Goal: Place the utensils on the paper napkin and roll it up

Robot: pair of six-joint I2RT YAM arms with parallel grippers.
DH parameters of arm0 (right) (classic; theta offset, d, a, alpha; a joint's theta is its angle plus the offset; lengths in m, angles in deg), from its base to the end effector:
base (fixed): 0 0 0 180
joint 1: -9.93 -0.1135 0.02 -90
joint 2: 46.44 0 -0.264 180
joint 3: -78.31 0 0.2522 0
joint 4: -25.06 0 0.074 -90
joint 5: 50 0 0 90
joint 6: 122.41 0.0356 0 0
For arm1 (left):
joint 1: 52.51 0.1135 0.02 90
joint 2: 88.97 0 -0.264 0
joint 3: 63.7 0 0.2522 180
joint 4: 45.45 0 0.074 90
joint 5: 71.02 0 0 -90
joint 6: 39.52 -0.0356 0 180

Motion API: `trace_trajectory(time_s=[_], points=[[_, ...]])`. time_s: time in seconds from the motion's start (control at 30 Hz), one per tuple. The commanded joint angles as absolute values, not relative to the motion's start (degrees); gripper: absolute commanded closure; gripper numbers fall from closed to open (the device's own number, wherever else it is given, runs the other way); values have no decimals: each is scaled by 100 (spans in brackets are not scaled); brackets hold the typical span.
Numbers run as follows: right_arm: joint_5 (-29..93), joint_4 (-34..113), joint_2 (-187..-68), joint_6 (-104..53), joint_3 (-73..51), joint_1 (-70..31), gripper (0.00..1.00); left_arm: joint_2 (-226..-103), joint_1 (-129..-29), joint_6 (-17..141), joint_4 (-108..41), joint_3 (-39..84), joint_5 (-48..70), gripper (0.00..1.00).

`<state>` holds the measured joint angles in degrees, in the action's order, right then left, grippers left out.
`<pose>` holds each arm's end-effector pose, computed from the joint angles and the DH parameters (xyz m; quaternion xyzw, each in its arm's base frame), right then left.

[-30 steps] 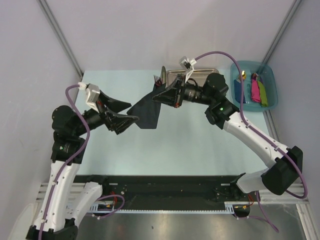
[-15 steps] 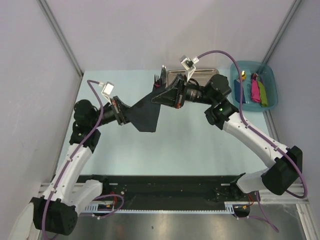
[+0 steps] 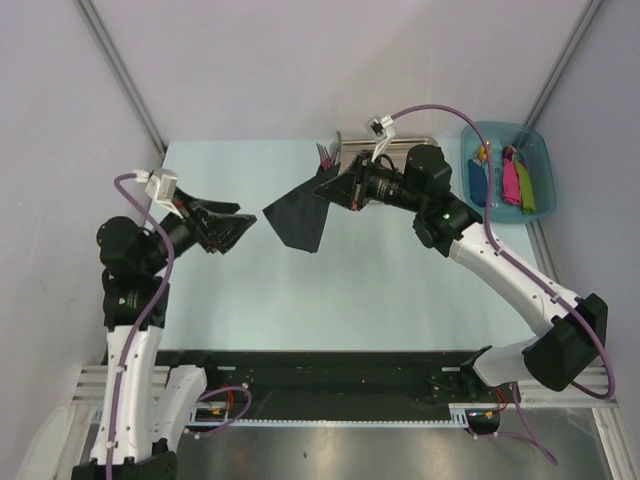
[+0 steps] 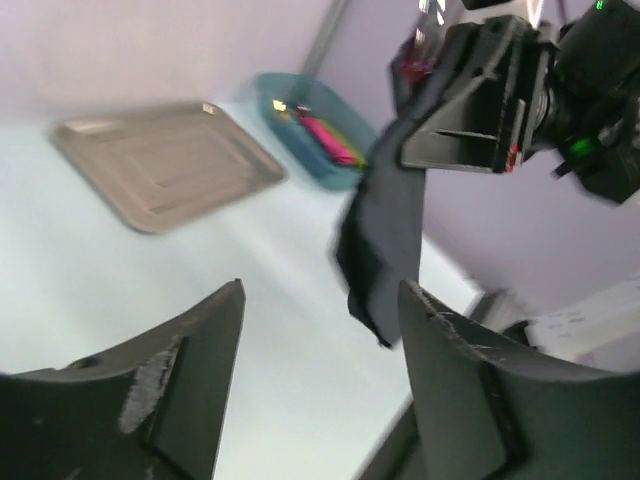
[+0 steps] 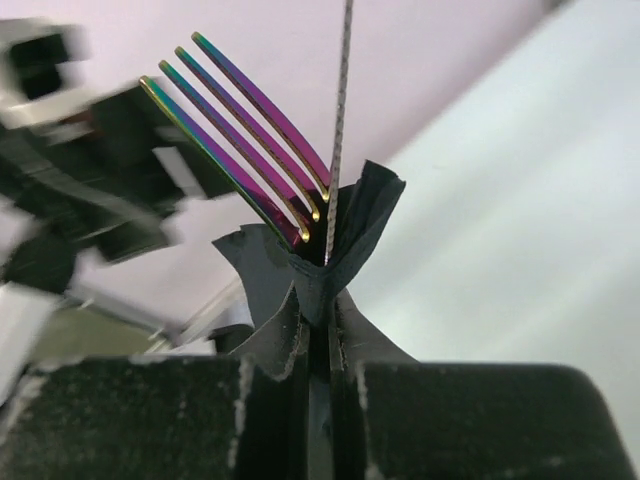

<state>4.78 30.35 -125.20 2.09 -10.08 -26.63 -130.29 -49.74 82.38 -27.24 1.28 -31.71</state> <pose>0.2448 0.2071 0.4224 -0.2335 0.6439 0.5736 0.4493 0.1500 -0.0203 0.3982 0.1212 0.6747 -0.4469 0.5748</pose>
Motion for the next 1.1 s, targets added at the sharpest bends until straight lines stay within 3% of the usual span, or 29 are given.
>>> trace_trajectory(time_s=[0.0, 0.27, 0.57, 1.07], points=[[2013, 4276, -12483, -481, -1578, -2769, 100, -12790, -5442, 6395, -1484, 780, -2365, 28], [1760, 3674, -12685, 10, -1499, -2857, 100, -13370, -7473, 5672, -1331, 1044, -1284, 20], [1004, 2854, -12624, 678, -1279, -2831, 100, -14099, -7694, 6084, -1771, 1035, -1266, 13], [239, 1659, -12554, 1531, -840, -2787, 100, -14179, -7694, 7420, -3106, 482, -2513, 18]])
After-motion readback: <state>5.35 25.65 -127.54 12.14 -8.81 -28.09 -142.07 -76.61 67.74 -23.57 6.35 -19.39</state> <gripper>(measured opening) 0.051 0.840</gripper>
